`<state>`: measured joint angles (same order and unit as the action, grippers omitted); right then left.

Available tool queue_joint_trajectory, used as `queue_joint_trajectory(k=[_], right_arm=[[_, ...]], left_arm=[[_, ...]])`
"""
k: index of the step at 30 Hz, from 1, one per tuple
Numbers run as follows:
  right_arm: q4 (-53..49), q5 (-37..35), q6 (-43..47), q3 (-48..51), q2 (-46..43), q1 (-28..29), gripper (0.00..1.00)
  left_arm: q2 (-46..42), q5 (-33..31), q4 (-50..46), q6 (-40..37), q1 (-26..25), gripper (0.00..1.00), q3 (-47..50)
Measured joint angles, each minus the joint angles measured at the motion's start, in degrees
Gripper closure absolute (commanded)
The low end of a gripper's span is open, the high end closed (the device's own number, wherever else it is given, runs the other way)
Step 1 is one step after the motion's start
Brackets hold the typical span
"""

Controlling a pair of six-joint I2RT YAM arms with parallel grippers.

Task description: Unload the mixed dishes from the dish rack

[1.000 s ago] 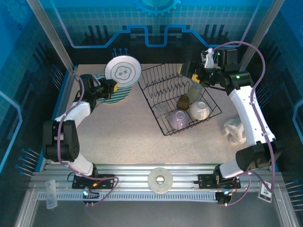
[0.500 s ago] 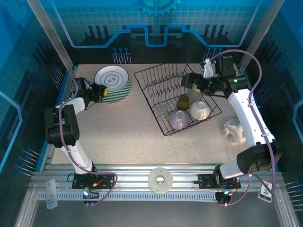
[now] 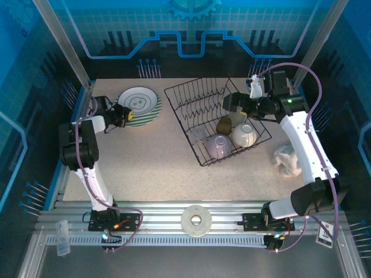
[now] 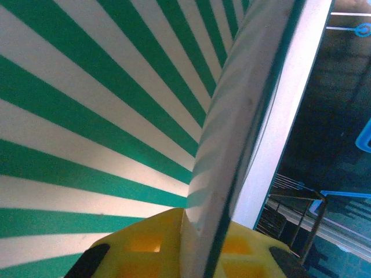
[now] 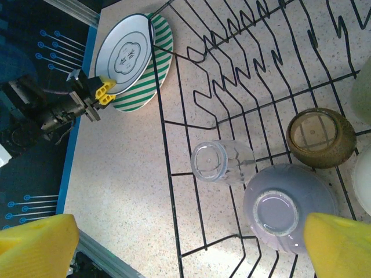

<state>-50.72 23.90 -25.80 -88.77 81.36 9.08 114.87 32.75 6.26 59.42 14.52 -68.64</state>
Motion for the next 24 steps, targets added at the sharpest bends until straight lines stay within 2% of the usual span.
queue_joint_trajectory(k=[7, 10, 14, 16, 21, 22, 23, 24], right_arm=[[-0.8, -1.0, 0.3, 1.2, -1.0, 0.0, 0.0], [-0.9, -1.1, 0.4, 1.6, -1.1, 0.0, 0.0], [-1.2, -1.2, 0.4, 1.8, -1.1, 0.0, 0.0], [-1.2, -1.2, 0.4, 1.8, -1.1, 0.0, 0.0], [-1.2, -1.4, 0.4, 1.8, -1.2, 0.0, 0.0], [-1.2, -1.5, 0.4, 1.8, -1.2, 0.0, 0.0], [-1.2, -1.7, 0.4, 1.8, -1.2, 0.0, 0.0], [-1.2, -1.9, 0.4, 1.8, -1.2, 0.0, 0.0]], left_arm=[[2.1, 0.0, -0.2, -0.1, 0.2, 1.0, -0.5], [2.4, 0.0, -0.3, -0.5, 0.4, 0.94, -0.5], [2.4, 0.0, -0.1, -1.0, 0.5, 0.8, -0.5], [2.4, 0.0, 0.3, -1.3, 0.6, 0.71, -0.5], [1.9, 0.1, 0.9, -1.5, 0.9, 0.39, -0.5], [1.5, 0.0, 0.9, -1.7, 0.9, 0.24, -0.5], [0.9, 0.0, 0.8, -1.8, 0.9, 0.02, -0.5], [0.5, 0.1, 0.9, -1.6, 0.9, 0.01, -0.5]])
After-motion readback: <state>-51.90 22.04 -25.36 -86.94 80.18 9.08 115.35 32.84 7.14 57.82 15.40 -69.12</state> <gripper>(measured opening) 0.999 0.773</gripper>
